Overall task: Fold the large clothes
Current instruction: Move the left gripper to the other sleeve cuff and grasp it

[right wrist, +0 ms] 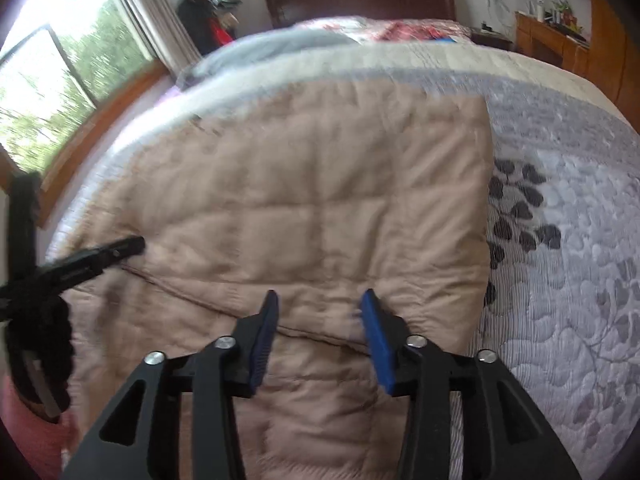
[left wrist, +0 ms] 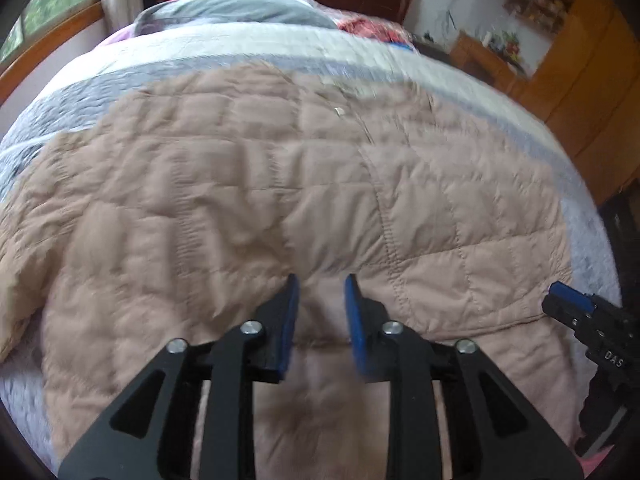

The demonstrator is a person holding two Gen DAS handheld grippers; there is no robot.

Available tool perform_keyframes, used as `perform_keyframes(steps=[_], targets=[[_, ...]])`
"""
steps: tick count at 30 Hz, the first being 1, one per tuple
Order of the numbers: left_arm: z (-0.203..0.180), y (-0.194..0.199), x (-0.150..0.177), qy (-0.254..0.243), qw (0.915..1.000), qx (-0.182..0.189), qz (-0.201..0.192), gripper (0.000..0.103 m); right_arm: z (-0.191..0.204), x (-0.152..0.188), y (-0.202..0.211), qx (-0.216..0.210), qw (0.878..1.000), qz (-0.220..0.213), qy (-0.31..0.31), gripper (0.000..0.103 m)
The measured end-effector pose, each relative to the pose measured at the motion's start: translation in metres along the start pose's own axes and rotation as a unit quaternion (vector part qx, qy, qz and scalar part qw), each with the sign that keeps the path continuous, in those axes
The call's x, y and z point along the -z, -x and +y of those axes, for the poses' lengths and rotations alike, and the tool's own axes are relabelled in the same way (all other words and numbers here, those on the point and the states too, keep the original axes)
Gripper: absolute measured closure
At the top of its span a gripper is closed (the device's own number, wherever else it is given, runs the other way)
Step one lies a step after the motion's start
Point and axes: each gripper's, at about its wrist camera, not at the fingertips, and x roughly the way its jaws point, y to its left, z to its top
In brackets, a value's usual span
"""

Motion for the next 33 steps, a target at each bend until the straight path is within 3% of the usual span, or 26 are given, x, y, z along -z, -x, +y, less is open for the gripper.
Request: perform_keyframes(steps=[1,3,6,10,13,15,18,19,22,26,29,33], targets=[[0.007,0.015,0.001,0.007,0.9999,0.007,-0.014,0.057,0.001,-0.002,0.008,-0.005,1.0,-0.009,0.002,0.055],[0.022,0.04,0.006,0.016,0.9991,0.003,-0.039,0.047,0.003,-0.004,0.03,0.004,0.999,-0.032,0.008,0.05],[0.065,0.078,0.02,0.038,0.9968,-0.03,-0.063,0.042,-0.003,-0.007,0.044,0.015,0.999,-0.028,-0.009,0.049],[0.142,0.109,0.047,0.103,0.9893,-0.082,-0.063,0.039,-0.013,-0.009,0.042,0.029,0.999,-0.016,-0.025,0.049],[0.212,0.128,0.076,0.173,0.9742,-0.133,-0.056,0.039,-0.023,-0.008,0.033,0.044,0.998,-0.001,-0.037,0.049],[0.258,0.141,0.094,0.22,0.9595,-0.167,-0.054,0.039,-0.028,-0.008,0.029,0.047,0.998,0.007,-0.045,0.049],[0.322,0.165,0.12,0.307,0.9316,-0.185,-0.061,0.039,-0.033,-0.007,0.025,0.049,0.997,0.012,-0.051,0.049],[0.343,0.173,0.129,0.338,0.9182,-0.195,-0.067,0.04,-0.032,-0.007,0.025,0.05,0.997,0.013,-0.05,0.049],[0.382,0.186,0.145,0.399,0.8907,-0.198,-0.088,0.041,-0.029,-0.005,0.02,0.05,0.998,0.017,-0.042,0.049],[0.419,0.187,0.155,0.457,0.87,-0.152,-0.107,0.045,-0.027,-0.002,0.009,0.054,0.997,0.03,-0.038,0.049],[0.432,0.19,0.154,0.469,0.8625,-0.145,-0.121,0.049,-0.029,-0.001,0.001,0.055,0.997,0.037,-0.041,0.049],[0.445,0.182,0.152,0.486,0.8512,-0.151,-0.127,0.066,-0.03,0.0,-0.005,0.06,0.997,0.042,-0.037,0.048]])
